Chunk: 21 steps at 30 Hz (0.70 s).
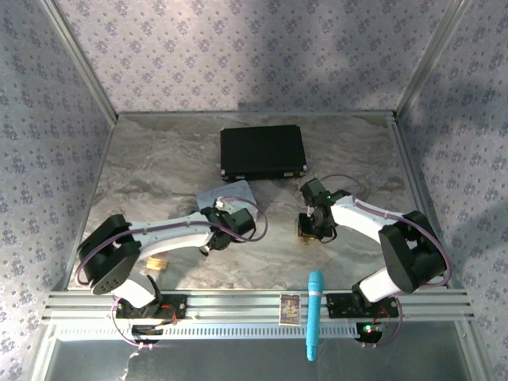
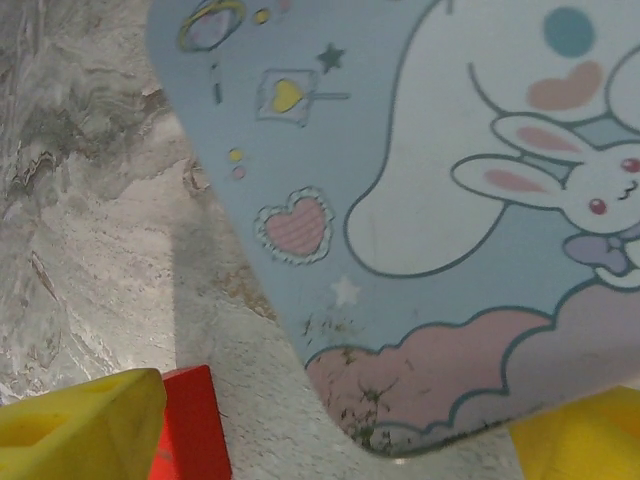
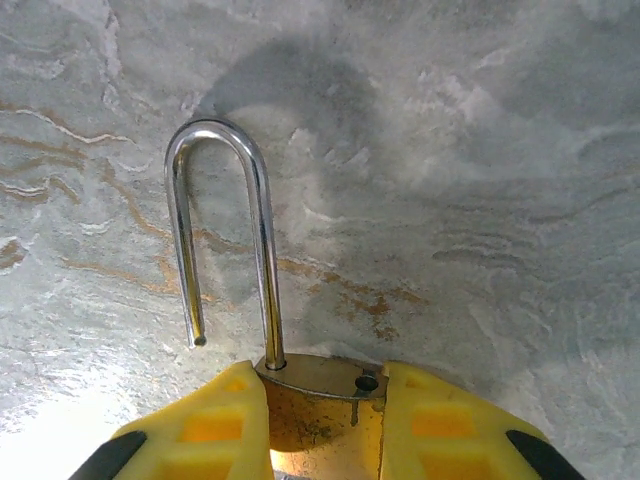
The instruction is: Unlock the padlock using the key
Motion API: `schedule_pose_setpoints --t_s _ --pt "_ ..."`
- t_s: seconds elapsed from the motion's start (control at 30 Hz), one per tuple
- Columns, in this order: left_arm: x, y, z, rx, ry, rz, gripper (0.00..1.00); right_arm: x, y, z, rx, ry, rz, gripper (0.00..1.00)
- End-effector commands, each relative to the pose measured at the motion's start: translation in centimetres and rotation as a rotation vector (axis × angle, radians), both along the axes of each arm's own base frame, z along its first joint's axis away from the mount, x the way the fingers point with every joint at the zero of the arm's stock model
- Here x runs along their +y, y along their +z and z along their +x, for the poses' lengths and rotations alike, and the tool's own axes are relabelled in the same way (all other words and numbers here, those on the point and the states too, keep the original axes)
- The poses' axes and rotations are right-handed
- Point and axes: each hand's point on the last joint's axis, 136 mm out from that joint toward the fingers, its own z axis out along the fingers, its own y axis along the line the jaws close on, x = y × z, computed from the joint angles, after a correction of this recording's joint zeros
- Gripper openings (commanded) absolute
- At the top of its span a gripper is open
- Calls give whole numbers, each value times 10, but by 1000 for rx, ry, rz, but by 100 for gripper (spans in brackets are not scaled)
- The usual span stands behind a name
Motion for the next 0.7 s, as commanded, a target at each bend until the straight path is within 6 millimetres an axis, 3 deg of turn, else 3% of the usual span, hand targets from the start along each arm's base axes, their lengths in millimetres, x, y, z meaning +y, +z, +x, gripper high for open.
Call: schedule_pose_setpoints --t_s 0.0,0.13,0.37,0.43,0.57,0.6,0.63,0.67 --pt "-2 10 14 -41 -5 -48 88 -23 -6 -12 49 7 -131 28" --pt "-1 6 25 -22 7 -80 88 -14 -1 -8 31 23 -114 45" --pt "-5 19 15 -51 -10 -145 91 -3 18 3 -32 28 -60 60" --pt "-8 27 9 -67 -18 -215 100 -1 32 14 -105 33 -47 65" --pt "-13 58 11 -153 -21 -390 100 -3 77 44 -300 25 -42 72" --pt "-11 68 14 -185 -11 -430 100 -4 93 52 -360 26 -44 77" --pt "-7 78 18 -221 6 -472 100 -6 108 59 -418 22 -45 97" --pt "-3 87 23 -254 22 -506 100 -9 120 65 -466 15 -48 99"
